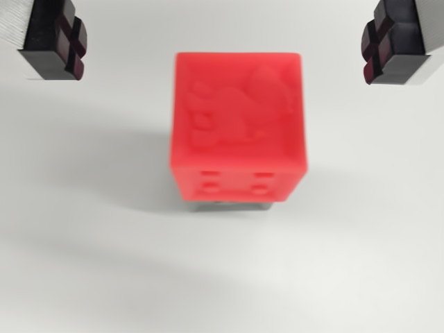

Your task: Destack cube

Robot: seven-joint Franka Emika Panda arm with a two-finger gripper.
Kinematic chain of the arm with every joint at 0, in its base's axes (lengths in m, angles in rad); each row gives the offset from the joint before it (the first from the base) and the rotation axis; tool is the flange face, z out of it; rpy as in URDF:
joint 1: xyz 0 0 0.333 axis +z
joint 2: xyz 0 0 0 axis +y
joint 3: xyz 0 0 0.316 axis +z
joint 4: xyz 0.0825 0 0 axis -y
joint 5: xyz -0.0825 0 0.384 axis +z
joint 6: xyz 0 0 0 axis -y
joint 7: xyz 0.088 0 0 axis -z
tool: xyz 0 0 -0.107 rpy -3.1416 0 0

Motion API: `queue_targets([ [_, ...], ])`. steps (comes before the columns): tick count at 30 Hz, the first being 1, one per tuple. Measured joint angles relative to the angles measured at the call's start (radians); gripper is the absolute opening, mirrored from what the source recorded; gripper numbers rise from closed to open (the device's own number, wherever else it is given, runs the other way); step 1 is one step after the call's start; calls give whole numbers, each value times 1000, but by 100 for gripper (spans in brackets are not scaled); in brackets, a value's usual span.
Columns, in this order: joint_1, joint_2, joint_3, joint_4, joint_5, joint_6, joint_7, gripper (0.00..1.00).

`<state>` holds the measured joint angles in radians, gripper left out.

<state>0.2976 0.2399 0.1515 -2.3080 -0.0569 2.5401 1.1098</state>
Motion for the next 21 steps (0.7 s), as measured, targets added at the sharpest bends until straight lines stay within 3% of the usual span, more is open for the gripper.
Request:
queue_targets([
  [5, 17, 29, -1, -1, -10, 32, 14, 100],
  [13, 22, 114, -16, 1, -33, 109, 29, 100],
  [21, 32, 160, -27, 6, -45, 151, 38, 100],
])
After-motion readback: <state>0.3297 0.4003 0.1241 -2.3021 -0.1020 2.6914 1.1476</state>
